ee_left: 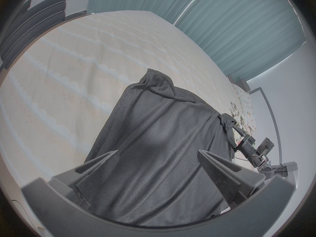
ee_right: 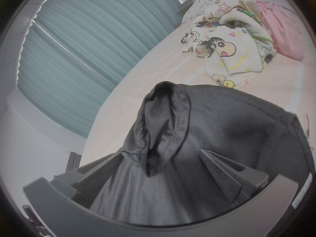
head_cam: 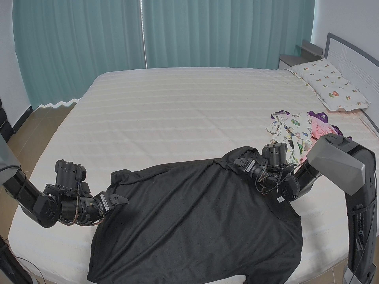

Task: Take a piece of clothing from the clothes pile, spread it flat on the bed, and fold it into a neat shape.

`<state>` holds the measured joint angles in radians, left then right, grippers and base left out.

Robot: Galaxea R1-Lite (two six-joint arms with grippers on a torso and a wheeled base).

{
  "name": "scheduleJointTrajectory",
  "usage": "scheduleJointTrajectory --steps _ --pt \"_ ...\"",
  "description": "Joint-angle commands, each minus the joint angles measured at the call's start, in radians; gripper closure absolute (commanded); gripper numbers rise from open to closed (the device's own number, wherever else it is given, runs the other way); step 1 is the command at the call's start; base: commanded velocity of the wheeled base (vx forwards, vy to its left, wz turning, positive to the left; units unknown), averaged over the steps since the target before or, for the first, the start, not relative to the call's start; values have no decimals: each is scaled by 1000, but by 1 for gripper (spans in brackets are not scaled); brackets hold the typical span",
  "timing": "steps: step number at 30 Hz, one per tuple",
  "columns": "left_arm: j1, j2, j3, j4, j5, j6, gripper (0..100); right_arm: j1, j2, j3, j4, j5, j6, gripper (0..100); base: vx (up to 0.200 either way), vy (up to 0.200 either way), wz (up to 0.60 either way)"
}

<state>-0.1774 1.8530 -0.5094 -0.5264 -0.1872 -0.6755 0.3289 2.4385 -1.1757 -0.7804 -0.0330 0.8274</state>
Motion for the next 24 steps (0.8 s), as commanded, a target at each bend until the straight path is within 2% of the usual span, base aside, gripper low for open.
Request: scheduleJointTrajectory --steps 1,12,17,20,22,24 --pt "0 6 0 -1 0 -1 0 2 50 -56 -3 2 -1 0 0 0 0" --pt "0 23 0 -4 0 1 0 -33 178 -381 -3 -1 -16 0 0 0 0" --pt "0 23 -1 -4 0 1 0 -57 218 -654 132 -2 -27 0 0 0 0" --pt "0 23 -1 -4 2 1 0 -56 241 -697 144 -10 -30 0 0 0 0" --pt "0 23 -1 -4 2 1 0 -51 289 -726 142 -44 -65 0 0 0 0" --pt "0 23 -3 -4 2 1 0 -48 304 -737 135 -47 -85 0 0 0 0"
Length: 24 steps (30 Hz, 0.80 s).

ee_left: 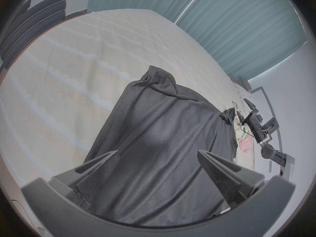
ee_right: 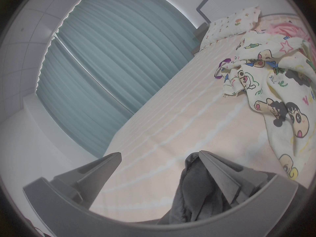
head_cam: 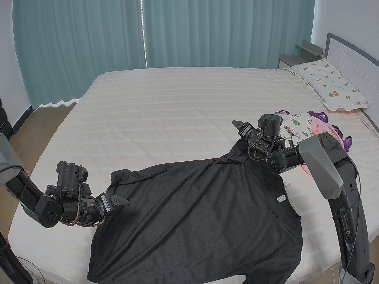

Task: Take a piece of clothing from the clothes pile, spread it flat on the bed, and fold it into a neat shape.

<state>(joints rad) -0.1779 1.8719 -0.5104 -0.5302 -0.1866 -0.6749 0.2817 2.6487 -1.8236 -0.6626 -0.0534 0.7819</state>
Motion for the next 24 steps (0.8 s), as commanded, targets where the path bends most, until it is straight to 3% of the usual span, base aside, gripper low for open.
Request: scheduleJointTrajectory --steps 1,4,10,14,18,24 --pt "0 6 -2 -1 1 0 0 1 103 -105 15 -29 -46 0 0 0 0" --pt "0 6 -3 -1 1 0 0 2 97 -117 31 -31 -44 0 0 0 0" --pt "1 3 -3 -1 1 0 0 -13 2 15 57 -51 -66 0 0 0 0" --pt "-5 -11 3 -1 1 -3 0 -16 -165 277 35 -42 -53 0 0 0 0" --pt "-17 -30 7 1 3 -2 0 17 -265 472 -74 3 -21 0 0 0 0" --pt "-17 -28 7 1 3 -2 0 96 -268 520 -92 -8 -20 0 0 0 0"
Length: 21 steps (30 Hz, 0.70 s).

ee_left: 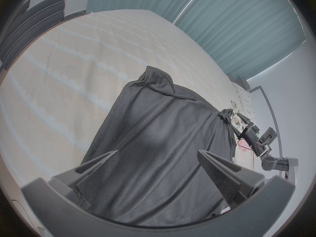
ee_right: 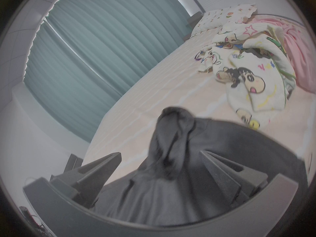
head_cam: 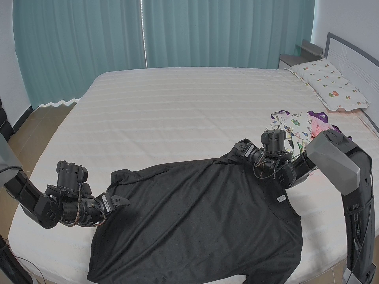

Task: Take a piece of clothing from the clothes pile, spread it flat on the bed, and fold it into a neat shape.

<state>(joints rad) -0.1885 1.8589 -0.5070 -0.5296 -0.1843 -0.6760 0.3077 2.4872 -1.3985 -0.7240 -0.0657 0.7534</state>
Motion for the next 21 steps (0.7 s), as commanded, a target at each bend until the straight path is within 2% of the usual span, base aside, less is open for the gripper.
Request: scheduleJointTrajectory --steps 1,6,21 --pt "-6 -15 4 0 0 -1 0 70 -106 95 -31 4 9 0 0 0 0" --pt "-6 -12 4 0 0 -1 0 119 -54 82 -21 3 7 0 0 0 0" --pt "-8 -4 4 -1 -1 1 0 94 39 7 -14 3 9 0 0 0 0"
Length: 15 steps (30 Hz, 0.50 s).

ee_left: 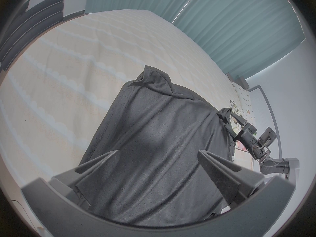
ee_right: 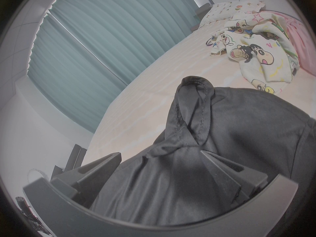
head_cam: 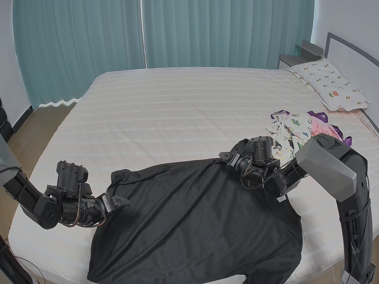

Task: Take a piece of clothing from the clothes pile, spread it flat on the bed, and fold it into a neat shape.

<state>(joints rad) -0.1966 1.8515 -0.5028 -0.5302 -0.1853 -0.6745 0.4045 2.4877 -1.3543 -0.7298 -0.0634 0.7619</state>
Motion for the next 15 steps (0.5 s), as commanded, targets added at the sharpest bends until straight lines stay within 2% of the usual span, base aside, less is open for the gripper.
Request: scheduleJointTrajectory --steps 1,6,10,13,15 --pt "0 3 0 -1 0 0 0 -3 57 -68 -7 1 0 0 0 0 0" --pt "-3 -5 0 1 1 -2 0 -19 135 -232 24 -3 -1 0 0 0 0" --pt "-3 -6 0 -1 1 -2 0 -32 197 -410 170 -9 -9 0 0 0 0" --pt "-3 0 0 -1 1 -2 0 -52 241 -646 274 -53 -15 0 0 0 0" --pt "-3 0 0 1 1 -2 0 -55 240 -646 256 -26 -21 0 0 0 0"
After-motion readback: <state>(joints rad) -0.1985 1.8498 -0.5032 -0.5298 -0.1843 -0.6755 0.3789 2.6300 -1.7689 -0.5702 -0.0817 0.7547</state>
